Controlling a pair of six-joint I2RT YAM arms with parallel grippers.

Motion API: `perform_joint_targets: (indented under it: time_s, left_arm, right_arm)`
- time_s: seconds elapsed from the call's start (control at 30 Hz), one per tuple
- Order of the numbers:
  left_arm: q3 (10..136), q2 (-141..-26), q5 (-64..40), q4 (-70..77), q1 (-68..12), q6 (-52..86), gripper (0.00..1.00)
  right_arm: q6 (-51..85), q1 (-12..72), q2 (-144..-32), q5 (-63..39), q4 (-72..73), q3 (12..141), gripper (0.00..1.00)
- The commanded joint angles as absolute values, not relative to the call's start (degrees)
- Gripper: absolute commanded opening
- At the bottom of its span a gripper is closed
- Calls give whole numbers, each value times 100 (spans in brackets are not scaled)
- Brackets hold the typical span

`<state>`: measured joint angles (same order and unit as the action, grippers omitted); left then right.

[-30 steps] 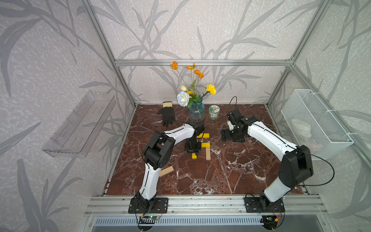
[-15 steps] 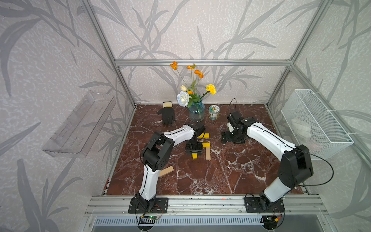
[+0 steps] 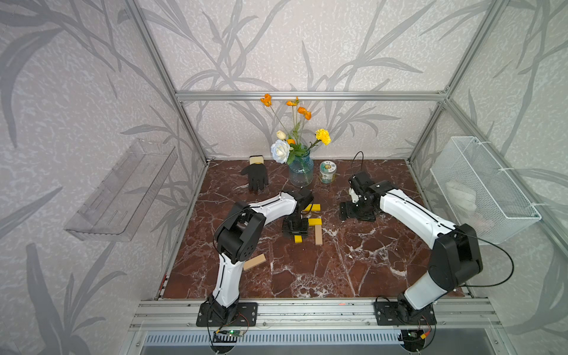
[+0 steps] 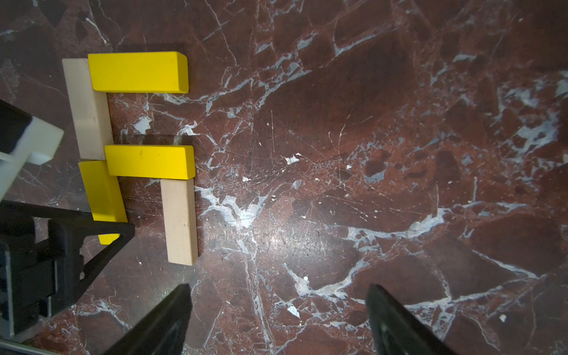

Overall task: Assemble the number 6 with building blocks
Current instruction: Assemble the building block at the center of the board.

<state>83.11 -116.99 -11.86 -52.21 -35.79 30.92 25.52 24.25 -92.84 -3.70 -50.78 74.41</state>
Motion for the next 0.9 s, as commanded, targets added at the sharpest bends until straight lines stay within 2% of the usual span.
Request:
perform_joint_targets:
  time_s: [0.0,0.2,0.87]
  left_arm:
    - [8182,-11960,-1046,-5141,-3586,2942,56]
    - [8094,-11907,-1106,-5090,-3654,2945,43]
    - [8062,-11899,-1204,-5001,-3740,3004,42]
  right_arm:
    - [2627,2409,-9013,-323,-5095,7335,89]
    - [2681,2416,-9015,-360,-5047,7287,89]
    - [2742,2417,-8930,-377,-5036,7199,89]
